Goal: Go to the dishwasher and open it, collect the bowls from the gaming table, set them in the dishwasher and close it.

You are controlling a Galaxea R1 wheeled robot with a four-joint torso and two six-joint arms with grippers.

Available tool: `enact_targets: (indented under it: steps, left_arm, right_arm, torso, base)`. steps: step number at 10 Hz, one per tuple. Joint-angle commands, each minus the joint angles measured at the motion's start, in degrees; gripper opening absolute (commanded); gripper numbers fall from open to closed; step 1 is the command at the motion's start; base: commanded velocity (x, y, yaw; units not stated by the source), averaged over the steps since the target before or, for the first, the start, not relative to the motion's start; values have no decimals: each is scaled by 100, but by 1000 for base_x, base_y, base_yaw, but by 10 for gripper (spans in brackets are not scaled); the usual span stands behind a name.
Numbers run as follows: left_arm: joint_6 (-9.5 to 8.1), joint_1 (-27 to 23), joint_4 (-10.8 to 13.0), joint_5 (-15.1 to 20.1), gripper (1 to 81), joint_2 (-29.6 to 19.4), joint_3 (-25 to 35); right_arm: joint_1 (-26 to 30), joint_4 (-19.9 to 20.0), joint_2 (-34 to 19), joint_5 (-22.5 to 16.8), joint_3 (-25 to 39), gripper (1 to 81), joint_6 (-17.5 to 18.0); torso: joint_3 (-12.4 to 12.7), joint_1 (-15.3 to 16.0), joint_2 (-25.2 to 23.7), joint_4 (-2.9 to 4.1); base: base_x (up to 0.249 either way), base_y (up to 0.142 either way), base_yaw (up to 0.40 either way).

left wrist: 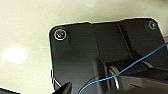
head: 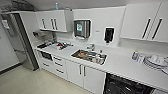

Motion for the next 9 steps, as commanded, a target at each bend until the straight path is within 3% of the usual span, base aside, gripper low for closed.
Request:
enact_targets:
  steps: [1,7,8,9]
  left_arm:
    - [28,-257,76,266,811,-6,-37]
    - [28,-265,68,275,811,12,-37]
    - [28,-274,68,275,811,20,-37]
    - [28,-274,68,275,811,20,-37]
  right_arm:
    - [197,-52,26,-284,18,811,-8]
    - [197,-52,61,-284,18,811,-8]
    - [197,-52,52,-284,18,811,-8]
    - [197,-52,52,-284,18,811,-8]
  torso:
    - [0,0,0,0]
    - [0,0,0,0]
    - [298,0,0,0]
    - [441,0,0,0]
  base:
    - [0,0,357]
    - [0,0,359]
    - [0,0,360]
    - [0,0,359]
